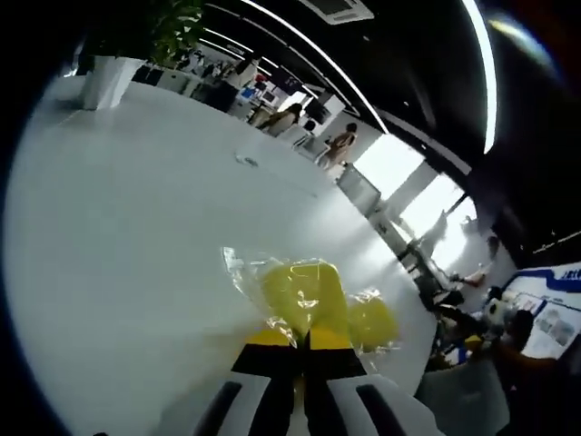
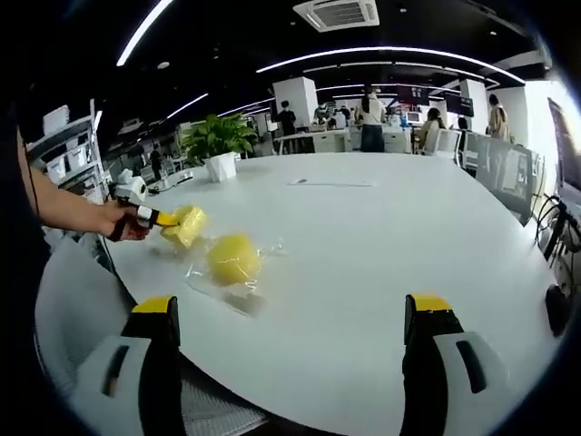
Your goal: Compare the silicone blocks by pressing each to a similar depth, holding the contact briefly, and releasing to observe deformation and rebound differences across the visible hardness samples.
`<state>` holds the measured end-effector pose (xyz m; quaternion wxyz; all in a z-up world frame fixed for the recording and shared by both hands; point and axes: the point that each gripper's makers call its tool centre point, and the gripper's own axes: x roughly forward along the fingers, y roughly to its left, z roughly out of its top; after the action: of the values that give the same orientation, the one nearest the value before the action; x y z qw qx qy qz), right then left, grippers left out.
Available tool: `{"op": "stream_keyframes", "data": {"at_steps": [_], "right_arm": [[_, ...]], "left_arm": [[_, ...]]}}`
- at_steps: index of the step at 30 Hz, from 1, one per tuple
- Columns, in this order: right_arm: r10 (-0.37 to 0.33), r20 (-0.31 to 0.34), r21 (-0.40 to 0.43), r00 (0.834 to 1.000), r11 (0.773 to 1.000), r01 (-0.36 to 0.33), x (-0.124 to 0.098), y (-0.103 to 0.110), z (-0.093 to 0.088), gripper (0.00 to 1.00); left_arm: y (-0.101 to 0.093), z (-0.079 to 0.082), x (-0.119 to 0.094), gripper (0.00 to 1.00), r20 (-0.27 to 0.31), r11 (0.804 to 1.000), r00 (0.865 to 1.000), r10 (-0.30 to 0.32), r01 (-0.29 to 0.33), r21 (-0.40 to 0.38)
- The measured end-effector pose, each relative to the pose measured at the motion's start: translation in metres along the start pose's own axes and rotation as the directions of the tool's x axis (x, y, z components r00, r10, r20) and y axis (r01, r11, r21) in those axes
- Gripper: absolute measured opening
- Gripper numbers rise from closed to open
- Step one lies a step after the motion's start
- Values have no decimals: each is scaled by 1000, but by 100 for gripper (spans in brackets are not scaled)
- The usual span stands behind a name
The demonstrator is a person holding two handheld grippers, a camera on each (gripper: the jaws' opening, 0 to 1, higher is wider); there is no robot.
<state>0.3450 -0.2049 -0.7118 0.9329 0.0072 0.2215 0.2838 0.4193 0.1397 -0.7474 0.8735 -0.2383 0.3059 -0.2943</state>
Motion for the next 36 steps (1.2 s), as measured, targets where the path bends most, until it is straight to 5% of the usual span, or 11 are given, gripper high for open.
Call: {"op": "stream_keyframes", "data": {"at_steps": [4, 6, 15, 19, 32, 34, 36], "right_arm": [[25, 48, 60, 999, 998, -28, 0, 3, 21, 96], [57, 61, 99, 997, 993, -62, -1, 4, 35, 96], [172, 147, 25, 974, 984, -177, -4, 19, 109, 96], [227, 150, -51, 962, 974, -222, -3, 29, 140, 96], [384, 174, -162, 907, 919, -358, 4, 82, 222, 96], [418, 195, -166, 887, 906, -390, 5, 92, 237, 96], [433, 197, -168, 879, 899, -405, 6, 98, 244, 90]], "left_arm": [[-16, 16, -9, 0, 44, 999, 999, -24, 23, 23], [-33, 37, -16, 0, 102, 996, 992, -75, 69, 62], [-95, 104, -53, 0, 240, 960, 954, -177, 113, 257], [-122, 122, -65, 0, 270, 935, 939, -212, 114, 336], [-174, 149, -88, 0, 318, 881, 903, -289, 121, 458], [-183, 151, -91, 0, 315, 868, 898, -307, 128, 479], [-192, 151, -93, 0, 303, 856, 898, -318, 135, 499]]}}
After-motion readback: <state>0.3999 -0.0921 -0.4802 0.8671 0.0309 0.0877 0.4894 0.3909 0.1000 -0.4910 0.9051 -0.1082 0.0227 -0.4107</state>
